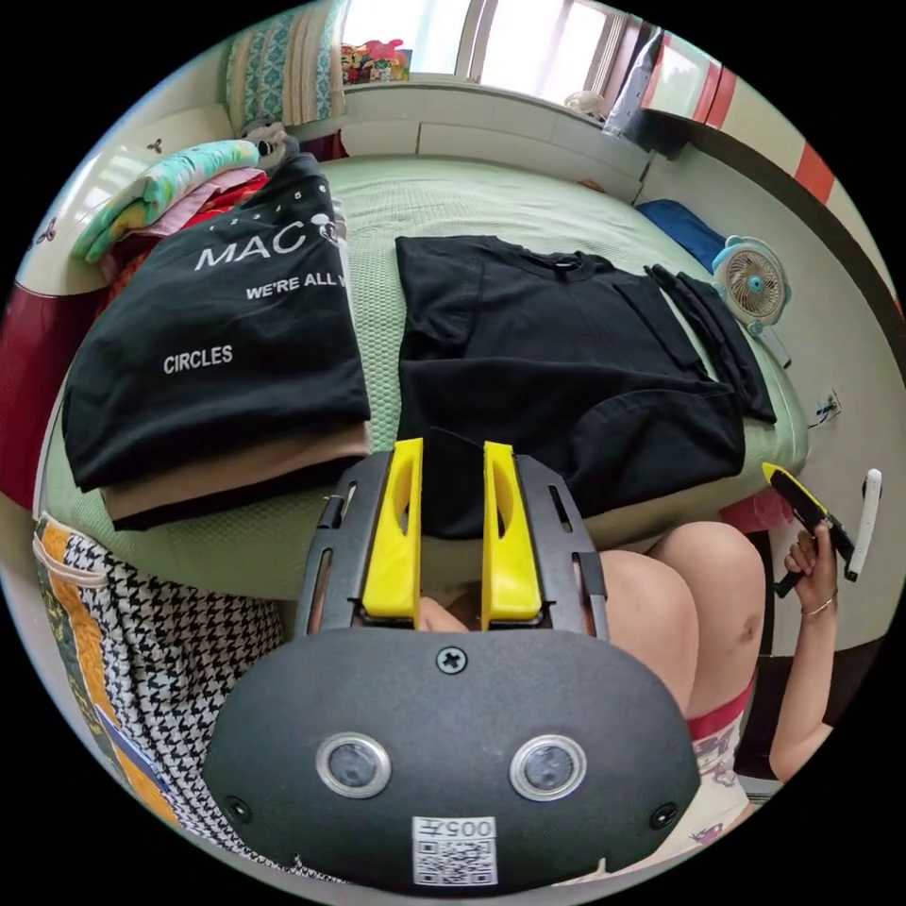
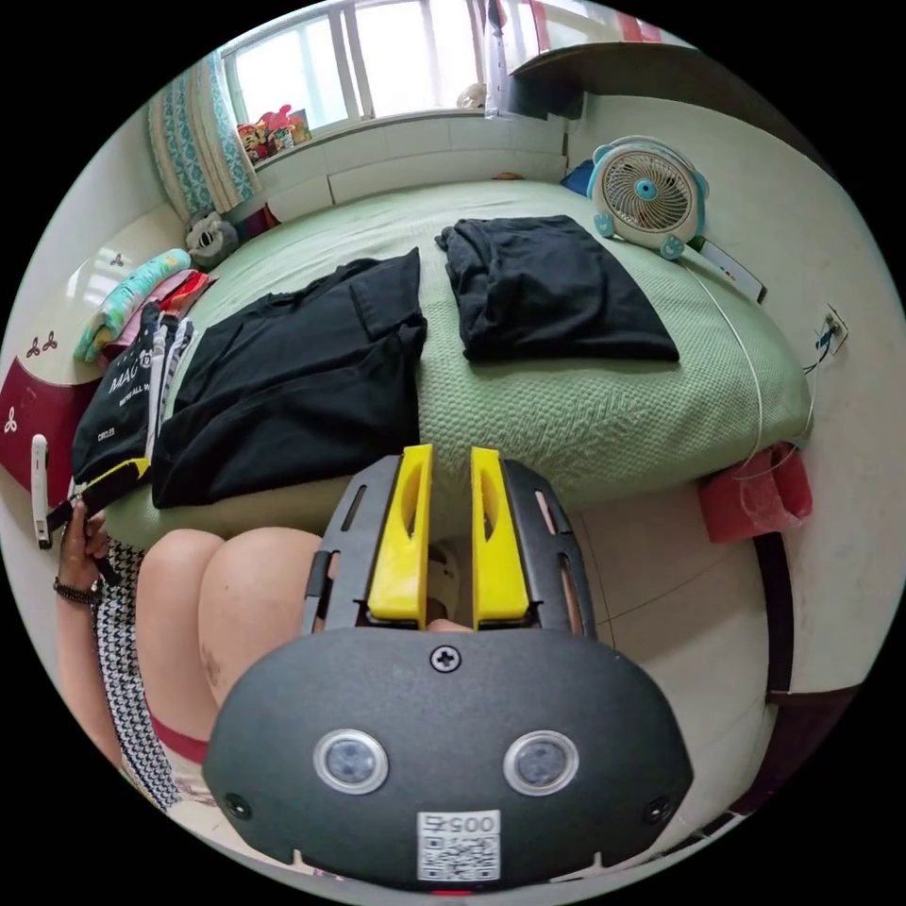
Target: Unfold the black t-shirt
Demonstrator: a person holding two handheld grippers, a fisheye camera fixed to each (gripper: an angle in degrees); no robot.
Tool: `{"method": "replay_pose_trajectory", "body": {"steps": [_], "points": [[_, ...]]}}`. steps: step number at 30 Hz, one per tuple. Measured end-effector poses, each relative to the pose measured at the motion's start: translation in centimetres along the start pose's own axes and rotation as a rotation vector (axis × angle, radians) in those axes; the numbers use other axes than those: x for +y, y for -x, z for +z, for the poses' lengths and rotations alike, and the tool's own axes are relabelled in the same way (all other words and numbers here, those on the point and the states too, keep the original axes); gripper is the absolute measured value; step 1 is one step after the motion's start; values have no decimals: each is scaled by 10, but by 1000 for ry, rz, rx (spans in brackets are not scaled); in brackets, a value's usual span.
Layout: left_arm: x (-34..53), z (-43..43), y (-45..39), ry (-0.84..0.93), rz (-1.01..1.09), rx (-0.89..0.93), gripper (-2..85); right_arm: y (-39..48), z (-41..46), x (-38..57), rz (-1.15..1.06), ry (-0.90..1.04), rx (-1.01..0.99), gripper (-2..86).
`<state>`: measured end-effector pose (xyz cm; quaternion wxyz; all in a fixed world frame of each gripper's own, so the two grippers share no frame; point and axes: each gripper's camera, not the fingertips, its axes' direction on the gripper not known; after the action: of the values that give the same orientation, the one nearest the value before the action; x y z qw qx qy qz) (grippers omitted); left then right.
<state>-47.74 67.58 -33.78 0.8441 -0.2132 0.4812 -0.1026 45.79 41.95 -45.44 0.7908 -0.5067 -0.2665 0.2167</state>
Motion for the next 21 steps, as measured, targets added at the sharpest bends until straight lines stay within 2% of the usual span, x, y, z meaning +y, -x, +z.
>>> {"method": "replay_pose_trajectory", "body": {"steps": [7,12,16,21], "points": [[-2,17,-10,56,32,-19,115,9,6,-24,-57,-46,-68,72],[7,17,-10,80,-8,-48,79,25,19,-32,-132,-23,-39,61],[13,6,-8,90,-12,-11,58,27,14,-20,-130,-50,77,-4],[30,-33,-13,20,15,13,53,3,-20,6,-84,-132,-7,-11]]}}
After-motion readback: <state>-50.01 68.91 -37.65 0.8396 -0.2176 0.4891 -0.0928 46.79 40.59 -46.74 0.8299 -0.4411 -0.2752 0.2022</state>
